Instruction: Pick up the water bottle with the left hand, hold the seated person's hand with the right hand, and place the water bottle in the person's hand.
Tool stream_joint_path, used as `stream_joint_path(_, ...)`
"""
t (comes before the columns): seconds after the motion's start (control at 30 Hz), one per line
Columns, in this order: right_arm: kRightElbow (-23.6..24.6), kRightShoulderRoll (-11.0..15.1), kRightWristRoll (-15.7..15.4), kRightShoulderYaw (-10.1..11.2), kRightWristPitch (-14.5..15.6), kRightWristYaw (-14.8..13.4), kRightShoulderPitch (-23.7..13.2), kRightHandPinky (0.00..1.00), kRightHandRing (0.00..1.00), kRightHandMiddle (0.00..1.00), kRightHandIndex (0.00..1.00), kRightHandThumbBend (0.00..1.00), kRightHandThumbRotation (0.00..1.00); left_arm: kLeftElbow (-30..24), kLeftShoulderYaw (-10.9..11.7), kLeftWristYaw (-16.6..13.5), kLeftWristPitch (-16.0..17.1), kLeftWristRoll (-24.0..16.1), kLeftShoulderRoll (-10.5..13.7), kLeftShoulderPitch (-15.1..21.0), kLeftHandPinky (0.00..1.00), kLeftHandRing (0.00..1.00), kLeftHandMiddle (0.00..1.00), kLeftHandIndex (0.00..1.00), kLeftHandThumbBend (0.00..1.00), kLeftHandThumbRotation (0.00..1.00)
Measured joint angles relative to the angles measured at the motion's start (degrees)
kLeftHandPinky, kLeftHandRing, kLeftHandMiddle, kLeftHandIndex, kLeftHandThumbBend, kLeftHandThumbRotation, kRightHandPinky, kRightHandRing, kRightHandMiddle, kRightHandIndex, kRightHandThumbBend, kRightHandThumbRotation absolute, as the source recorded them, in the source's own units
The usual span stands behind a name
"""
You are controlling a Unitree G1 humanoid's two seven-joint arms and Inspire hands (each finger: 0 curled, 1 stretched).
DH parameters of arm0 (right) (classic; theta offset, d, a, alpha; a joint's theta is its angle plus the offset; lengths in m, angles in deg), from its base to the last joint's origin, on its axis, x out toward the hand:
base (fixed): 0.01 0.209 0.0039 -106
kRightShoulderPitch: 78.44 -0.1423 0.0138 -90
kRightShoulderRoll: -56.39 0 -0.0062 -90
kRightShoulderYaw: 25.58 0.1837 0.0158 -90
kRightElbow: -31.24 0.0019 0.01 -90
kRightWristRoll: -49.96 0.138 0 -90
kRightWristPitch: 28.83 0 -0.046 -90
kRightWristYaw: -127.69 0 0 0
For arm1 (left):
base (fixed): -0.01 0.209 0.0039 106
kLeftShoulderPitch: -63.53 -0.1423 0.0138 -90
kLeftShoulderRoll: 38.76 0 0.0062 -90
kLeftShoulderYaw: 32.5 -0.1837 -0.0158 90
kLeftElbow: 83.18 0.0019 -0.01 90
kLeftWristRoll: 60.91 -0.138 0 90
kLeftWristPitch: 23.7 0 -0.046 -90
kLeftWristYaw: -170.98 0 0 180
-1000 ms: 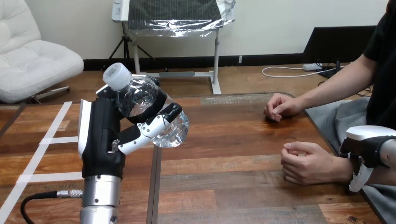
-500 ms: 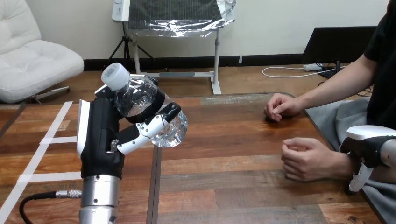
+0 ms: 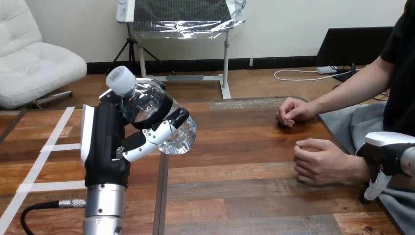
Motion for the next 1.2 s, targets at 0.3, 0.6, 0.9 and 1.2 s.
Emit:
stream_joint_path(0.3, -0.41, -0.15, 0.59, -0.02, 0.23, -1.28, 0.01, 0.39, 0.47, 0.61, 0.84, 0.66, 0.0, 0.0, 0.03, 0.0, -0.37, 0.0, -0.02, -0.05, 0.46, 0.44, 0.46, 0.52, 0.59, 0.0)
stream_joint_path(0.6, -0.66, -0.43, 0.92, -0.08, 0.29, -3.0, 0.41, 0.28, 0.39, 0.54, 0.81, 0.62, 0.0, 0.0, 0.27, 0.01, -0.42, 0.0, 0.14, -0.05, 0.46, 0.44, 0.46, 0.52, 0.59, 0.0)
stream_joint_path(0.9, -1.53, -1.2, 0.88, -0.44, -0.35, -5.38, 0.54, 0.28, 0.39, 0.52, 0.77, 0.63, 0.0, 0.0, 0.44, 0.02, -0.42, 0.0, 0.16, -0.05, 0.46, 0.44, 0.46, 0.52, 0.6, 0.0)
stream_joint_path(1.2, -1.99, -1.4, 0.95, -0.44, -2.47, -7.14, 1.11, 0.26, 0.37, 0.5, 0.71, 0.64, 0.0, 0.12, 0.67, 0.42, -0.41, 0.13, 0.31, -0.05, 0.46, 0.44, 0.46, 0.52, 0.6, 0.0)
